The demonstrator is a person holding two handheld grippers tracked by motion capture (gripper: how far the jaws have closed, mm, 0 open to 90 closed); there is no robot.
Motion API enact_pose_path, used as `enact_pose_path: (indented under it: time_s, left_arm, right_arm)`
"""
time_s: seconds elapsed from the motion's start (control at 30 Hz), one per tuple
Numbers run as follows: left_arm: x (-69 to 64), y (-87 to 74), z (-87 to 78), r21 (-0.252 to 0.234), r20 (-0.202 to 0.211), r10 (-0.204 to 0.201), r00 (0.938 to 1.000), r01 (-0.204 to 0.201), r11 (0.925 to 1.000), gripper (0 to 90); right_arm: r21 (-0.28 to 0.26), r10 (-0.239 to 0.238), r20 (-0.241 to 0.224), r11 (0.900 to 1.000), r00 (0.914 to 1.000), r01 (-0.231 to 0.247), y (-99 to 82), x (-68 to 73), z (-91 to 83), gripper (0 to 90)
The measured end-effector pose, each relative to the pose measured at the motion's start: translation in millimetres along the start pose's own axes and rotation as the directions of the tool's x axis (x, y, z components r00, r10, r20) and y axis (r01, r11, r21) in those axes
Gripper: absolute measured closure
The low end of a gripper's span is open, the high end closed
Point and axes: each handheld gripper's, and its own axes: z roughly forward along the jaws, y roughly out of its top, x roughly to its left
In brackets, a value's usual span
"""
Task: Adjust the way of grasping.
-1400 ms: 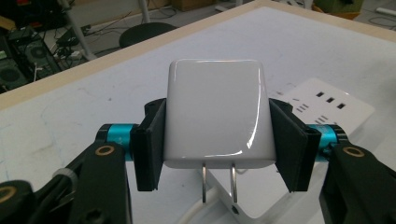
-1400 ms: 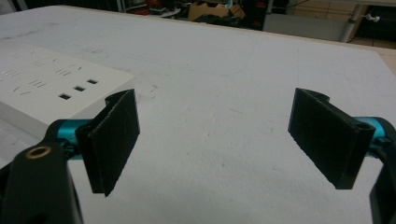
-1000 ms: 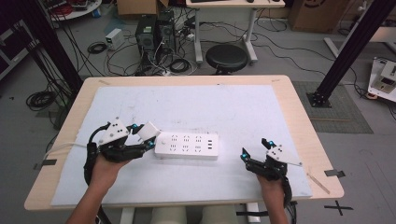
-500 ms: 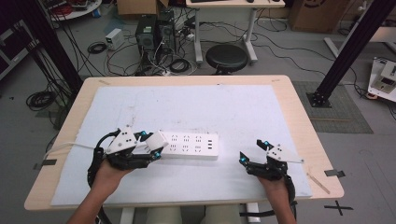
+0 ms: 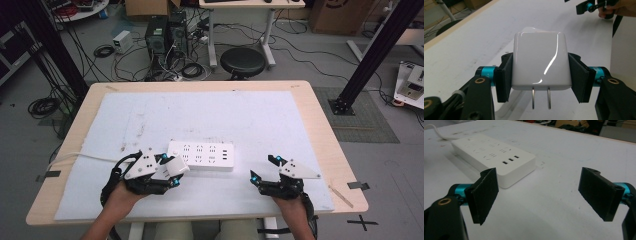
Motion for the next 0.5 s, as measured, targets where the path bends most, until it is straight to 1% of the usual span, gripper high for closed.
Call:
enact_pose_path:
  time_s: [0.03,0.07,0.1,0.13,0.23,0.27,0.33,0.4,0.47,0.5]
  left_arm:
    - [-1.1,-1.4,1.6,0.008,0.004,0.005,1.0,-0.005,1.0,42.5]
    - [-2.6,-3.2,3.8,0.017,0.012,0.007,0.9999,-0.007,0.9998,42.5]
    - [-3.4,-4.1,5.3,0.022,0.015,0.012,0.9998,-0.012,0.9997,42.5]
    - [-5.0,-5.2,7.3,0.023,0.018,0.011,0.9998,-0.011,0.9997,42.5]
    - [-8.7,-6.8,12.6,0.035,0.03,0.023,0.9993,-0.024,0.9991,42.5]
    - [-9.7,-6.8,13.9,0.044,0.037,0.036,0.9987,-0.038,0.9983,42.5]
    - [-12.8,-7.5,17.5,0.045,0.045,0.043,0.9981,-0.045,0.998,42.5]
    - [-15.3,-8.6,20.6,0.051,0.055,0.05,0.9972,-0.053,0.9973,42.5]
    - [-17.5,-10.1,23.6,0.054,0.063,0.051,0.9967,-0.055,0.997,42.5]
    - [-18.5,-10.7,24.9,0.057,0.068,0.056,0.9962,-0.06,0.9966,42.5]
  right_arm:
    - [0.0,0.0,0.0,1.0,1.0,0.0,0.0,0.0,0.0,16.9]
    - [0.005,0.001,-0.012,1.0,0.9999,-0.001,-0.4,1.5,0.3,16.9]
    - [0.019,0.021,-0.037,0.9996,0.9991,-0.021,-0.5,4.7,0.8,16.9]
    - [0.019,0.021,-0.037,0.9996,0.9991,-0.021,-0.5,4.7,0.8,16.9]
    - [0.035,0.043,-0.068,0.9985,0.9968,-0.041,0.8,8.2,2.7,16.9]
    - [0.035,0.042,-0.07,0.9986,0.9966,-0.039,1.1,9.1,3.2,16.9]
    - [0.038,0.033,-0.09,0.9988,0.9954,-0.029,2.0,14.2,5.1,16.9]
    - [0.04,0.034,-0.092,0.9987,0.9952,-0.03,2.0,16.6,5.6,16.9]
    - [0.045,0.021,-0.108,0.9988,0.9939,-0.016,1.7,19.9,7.2,16.9]
    - [0.053,0.025,-0.112,0.9984,0.9934,-0.02,1.4,22.2,8.1,16.9]
